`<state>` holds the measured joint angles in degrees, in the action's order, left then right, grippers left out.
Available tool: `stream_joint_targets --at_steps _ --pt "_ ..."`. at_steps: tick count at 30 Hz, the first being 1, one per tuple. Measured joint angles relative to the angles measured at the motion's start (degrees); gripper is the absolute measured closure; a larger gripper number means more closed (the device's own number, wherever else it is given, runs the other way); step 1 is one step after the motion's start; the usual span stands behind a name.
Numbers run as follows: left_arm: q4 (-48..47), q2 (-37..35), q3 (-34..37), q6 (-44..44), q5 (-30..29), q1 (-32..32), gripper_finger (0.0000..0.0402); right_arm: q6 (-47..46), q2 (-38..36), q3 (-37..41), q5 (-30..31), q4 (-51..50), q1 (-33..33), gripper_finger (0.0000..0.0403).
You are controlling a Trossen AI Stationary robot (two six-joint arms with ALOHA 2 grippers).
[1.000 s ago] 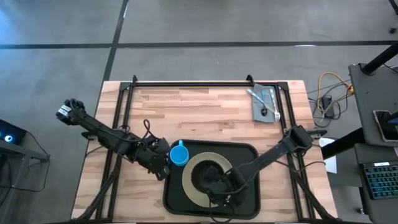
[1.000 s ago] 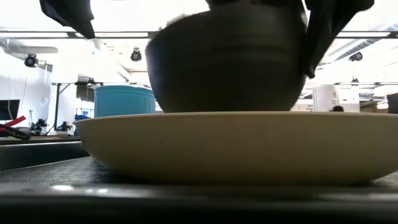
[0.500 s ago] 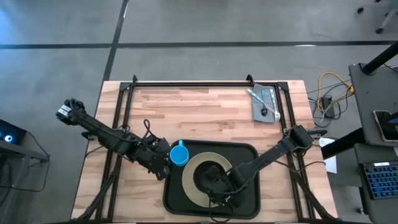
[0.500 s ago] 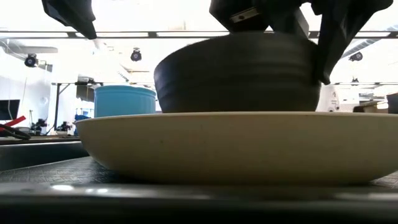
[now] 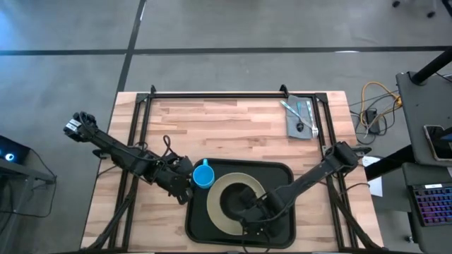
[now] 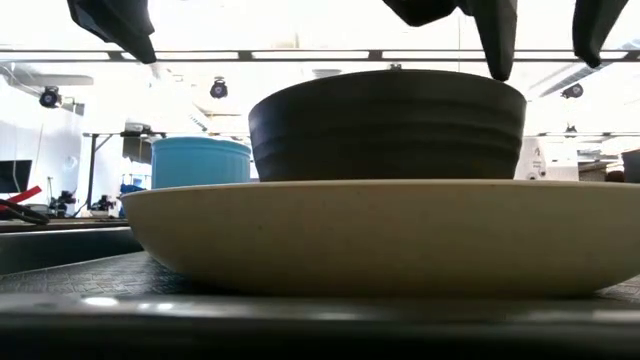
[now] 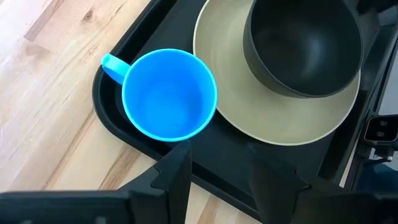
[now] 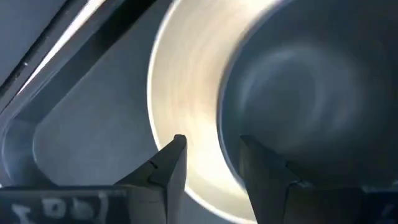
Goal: Set up tray
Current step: Remove the silverware from the gray napkin on the black serving tray
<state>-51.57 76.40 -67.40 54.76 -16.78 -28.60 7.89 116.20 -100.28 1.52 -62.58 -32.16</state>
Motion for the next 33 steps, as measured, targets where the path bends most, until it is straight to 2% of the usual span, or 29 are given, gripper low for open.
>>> stream_joint_targets --at_steps 10,17,25,33 --pt "0.0 0.0 0.0 0.0 0.0 0.0 0.0271 -12.5 -4.7 -0.5 2.1 -4.8 0.9 0.0276" --pt "0.2 0.0 0.0 0.0 -1.3 0.0 0.0271 -16.6 -11.4 0.0 10.6 -6.7 4.7 0.0276" --pt "0.2 0.0 0.0 0.1 -1.7 0.0 0.0271 -26.0 -17.6 7.4 12.0 -9.0 15.4 0.0268" --pt "0.1 0.0 0.0 0.4 -1.7 0.0 0.0271 -48.8 -22.8 20.5 11.7 -9.2 29.1 0.0268"
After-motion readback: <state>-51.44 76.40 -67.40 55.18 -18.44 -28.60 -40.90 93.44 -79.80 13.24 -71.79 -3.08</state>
